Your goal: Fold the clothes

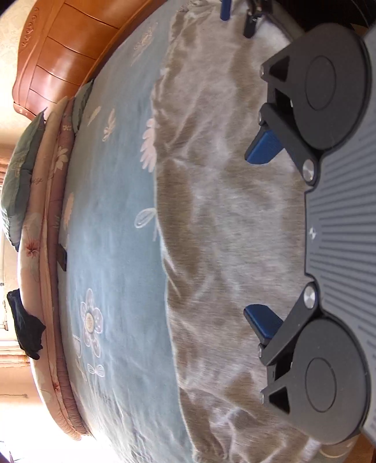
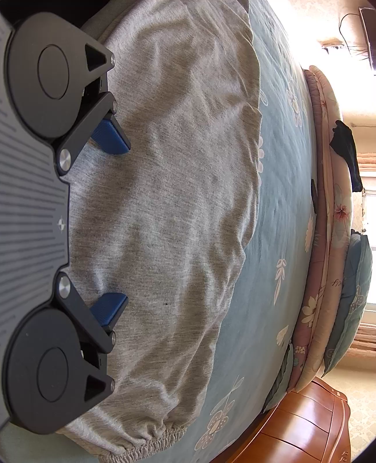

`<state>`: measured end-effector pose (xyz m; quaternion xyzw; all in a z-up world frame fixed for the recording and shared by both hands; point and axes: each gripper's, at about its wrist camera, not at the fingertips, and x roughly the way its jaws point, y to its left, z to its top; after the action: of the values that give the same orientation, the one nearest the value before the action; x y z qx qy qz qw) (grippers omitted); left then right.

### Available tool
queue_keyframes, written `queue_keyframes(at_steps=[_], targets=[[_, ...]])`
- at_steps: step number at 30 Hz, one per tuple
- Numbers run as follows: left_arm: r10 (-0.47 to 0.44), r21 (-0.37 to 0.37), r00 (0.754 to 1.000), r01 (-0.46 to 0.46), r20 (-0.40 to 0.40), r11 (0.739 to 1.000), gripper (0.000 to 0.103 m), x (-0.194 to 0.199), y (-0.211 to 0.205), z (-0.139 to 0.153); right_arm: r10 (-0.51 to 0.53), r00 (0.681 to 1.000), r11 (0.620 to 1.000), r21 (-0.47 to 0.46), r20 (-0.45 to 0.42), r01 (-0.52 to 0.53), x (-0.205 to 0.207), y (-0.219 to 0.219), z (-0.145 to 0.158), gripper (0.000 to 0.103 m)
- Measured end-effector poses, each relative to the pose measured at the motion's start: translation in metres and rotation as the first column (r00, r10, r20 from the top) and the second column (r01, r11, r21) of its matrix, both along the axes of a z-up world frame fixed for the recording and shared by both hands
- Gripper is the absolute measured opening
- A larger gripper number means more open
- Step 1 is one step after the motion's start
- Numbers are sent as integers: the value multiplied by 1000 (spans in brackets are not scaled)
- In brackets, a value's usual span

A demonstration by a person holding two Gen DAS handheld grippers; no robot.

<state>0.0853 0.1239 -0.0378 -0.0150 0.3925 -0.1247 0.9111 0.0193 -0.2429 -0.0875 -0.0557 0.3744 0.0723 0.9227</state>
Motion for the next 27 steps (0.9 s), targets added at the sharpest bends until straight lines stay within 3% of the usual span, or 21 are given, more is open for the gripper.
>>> queue_keyframes(at_steps=[4,8,10,14,16,21,24,27], targets=[[-73,-207,997,72,5,976,102,66,-17,7,-1,1000,1000,-1,0,1,0,1,-1,103],[-17,-310,995,-16,-103,951,102,118,-15,-24,-3,1000,1000,-1,-1,3,0,3,-1,103],[21,-358,991,-68,-134,931,102,131,-3,-39,-4,1000,1000,-1,-1,4,0,4,0,103],[152,-439,978,-199,-140,876,102,134,21,-31,-3,1000,1000,1,0,3,0,4,-1,103],[112,-512,983,-171,-144,842,102,129,24,-25,-3,1000,1000,1,0,3,0,3,-2,103],[-66,-551,988,-22,-140,834,102,122,-14,-24,-3,1000,1000,0,1,3,0,4,-2,103],[-50,-488,984,-42,-174,872,102,132,-30,-41,-2,1000,1000,-1,2,2,0,4,-3,103],[37,-490,982,-124,-183,863,102,138,-21,-44,-2,1000,1000,0,2,2,0,4,-3,103]])
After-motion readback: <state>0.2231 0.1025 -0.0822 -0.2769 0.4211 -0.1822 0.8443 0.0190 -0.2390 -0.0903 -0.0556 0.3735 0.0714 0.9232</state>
